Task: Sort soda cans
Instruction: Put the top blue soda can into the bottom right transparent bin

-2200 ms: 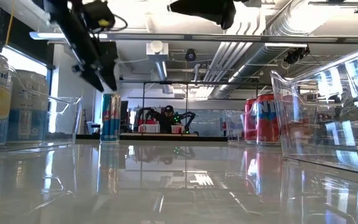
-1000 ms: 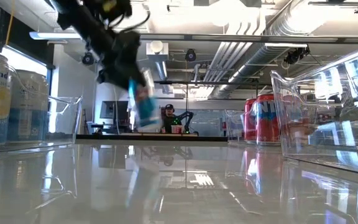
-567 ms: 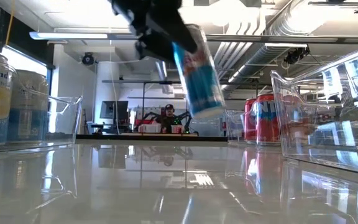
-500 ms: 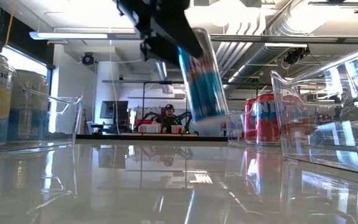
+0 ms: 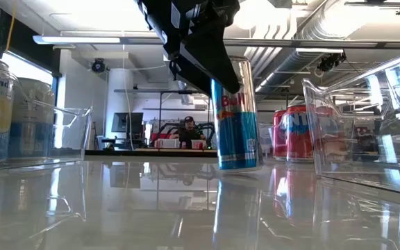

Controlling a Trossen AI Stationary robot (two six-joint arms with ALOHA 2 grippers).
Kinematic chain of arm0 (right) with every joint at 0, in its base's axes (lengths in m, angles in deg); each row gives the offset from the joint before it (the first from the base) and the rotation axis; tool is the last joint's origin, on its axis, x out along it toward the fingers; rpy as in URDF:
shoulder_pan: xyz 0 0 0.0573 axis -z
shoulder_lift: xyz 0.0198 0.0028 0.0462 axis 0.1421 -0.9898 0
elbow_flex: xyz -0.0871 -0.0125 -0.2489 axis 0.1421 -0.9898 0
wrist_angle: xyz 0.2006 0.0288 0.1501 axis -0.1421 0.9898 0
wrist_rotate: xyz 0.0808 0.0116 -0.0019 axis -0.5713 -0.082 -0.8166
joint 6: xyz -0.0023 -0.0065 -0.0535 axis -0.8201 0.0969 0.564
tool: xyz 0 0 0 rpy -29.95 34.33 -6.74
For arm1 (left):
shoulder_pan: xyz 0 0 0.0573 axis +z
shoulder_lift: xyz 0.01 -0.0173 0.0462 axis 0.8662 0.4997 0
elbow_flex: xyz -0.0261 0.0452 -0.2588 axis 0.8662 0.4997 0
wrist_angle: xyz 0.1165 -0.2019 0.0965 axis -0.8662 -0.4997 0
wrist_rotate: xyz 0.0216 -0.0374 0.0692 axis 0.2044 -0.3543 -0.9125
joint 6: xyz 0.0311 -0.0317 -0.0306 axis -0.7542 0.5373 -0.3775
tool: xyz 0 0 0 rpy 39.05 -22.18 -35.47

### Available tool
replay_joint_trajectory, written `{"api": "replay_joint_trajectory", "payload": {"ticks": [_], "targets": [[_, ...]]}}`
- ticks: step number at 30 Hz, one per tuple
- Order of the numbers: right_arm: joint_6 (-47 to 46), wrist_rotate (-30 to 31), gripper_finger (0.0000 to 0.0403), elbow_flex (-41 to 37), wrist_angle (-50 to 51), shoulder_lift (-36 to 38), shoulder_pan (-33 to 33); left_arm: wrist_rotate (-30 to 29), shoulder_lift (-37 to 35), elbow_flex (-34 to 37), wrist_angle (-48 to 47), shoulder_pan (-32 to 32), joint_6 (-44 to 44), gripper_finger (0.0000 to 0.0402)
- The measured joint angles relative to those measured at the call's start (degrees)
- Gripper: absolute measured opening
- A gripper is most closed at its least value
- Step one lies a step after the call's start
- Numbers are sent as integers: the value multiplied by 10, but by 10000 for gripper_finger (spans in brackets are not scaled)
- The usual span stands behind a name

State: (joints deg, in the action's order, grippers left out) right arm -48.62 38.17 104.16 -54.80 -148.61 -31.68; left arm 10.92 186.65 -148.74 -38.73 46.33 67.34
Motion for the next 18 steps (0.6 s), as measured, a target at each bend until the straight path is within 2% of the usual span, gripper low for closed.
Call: {"api": "replay_joint_trajectory", "payload": {"ticks": [10,14,18], "targets": [[-26,-16,314,0,21,0,5,68,-1,0,10,9,-26,309],[-55,-48,314,0,47,-7,23,69,-5,0,9,10,-27,325],[-32,-98,314,0,47,-38,47,66,-24,0,-19,2,-27,327]]}}
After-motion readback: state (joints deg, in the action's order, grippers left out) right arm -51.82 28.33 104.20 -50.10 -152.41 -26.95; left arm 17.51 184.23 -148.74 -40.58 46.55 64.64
